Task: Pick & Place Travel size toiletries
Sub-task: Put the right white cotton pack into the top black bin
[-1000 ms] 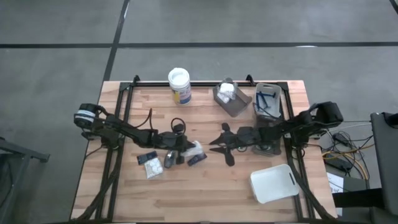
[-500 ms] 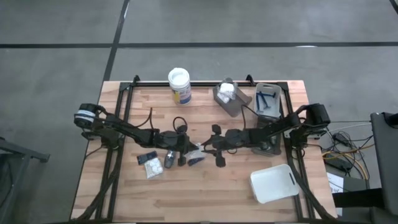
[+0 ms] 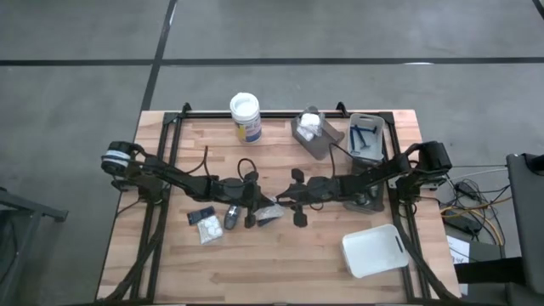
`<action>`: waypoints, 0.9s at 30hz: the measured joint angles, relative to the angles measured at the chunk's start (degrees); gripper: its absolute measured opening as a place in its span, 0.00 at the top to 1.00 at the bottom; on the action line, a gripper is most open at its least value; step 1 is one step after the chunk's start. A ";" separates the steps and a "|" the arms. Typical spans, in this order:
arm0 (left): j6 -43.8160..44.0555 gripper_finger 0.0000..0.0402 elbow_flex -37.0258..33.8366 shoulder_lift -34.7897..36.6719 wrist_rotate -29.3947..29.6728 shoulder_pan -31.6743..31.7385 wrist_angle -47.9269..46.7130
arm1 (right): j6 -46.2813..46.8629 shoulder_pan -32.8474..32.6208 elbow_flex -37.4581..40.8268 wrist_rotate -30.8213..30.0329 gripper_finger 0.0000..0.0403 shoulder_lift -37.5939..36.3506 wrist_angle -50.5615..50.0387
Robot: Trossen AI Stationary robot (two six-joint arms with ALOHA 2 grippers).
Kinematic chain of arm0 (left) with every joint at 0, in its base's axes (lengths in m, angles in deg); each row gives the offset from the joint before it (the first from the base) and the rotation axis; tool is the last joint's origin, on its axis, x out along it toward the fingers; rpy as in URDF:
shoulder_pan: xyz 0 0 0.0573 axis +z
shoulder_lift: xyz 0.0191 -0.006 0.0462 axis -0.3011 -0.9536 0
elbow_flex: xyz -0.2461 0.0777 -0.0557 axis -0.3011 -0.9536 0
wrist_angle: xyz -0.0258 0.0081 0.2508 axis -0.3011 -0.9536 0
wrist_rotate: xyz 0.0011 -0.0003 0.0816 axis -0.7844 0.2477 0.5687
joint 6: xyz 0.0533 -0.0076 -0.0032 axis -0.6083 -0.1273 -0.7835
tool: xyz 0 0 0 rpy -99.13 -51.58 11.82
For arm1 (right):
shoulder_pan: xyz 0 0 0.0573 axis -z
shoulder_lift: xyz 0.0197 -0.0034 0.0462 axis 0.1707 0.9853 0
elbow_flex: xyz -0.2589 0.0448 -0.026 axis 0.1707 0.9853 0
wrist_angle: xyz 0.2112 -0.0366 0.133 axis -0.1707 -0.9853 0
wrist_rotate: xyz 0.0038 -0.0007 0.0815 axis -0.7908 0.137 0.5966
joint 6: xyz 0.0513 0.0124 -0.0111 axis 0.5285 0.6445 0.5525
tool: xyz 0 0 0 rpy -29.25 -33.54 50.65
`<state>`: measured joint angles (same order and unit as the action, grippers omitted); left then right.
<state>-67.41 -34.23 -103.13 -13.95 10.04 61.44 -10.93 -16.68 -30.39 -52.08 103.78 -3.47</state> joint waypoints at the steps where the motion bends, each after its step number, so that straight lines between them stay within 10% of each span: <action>1: -0.15 0.97 0.00 0.00 0.04 0.00 0.11 | 0.00 0.00 0.00 0.00 0.82 0.00 -0.02; 10: -0.22 0.97 0.00 0.02 0.08 0.00 0.23 | 2.01 0.14 0.02 0.01 0.84 0.00 -0.07; 27: -0.28 0.97 -0.22 0.02 1.33 -0.02 -0.56 | 7.74 0.39 0.07 -0.21 0.46 0.00 -3.06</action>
<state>-67.69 -34.45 -103.11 -12.62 10.02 60.88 -3.19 -16.29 -30.32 -52.28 103.78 -6.52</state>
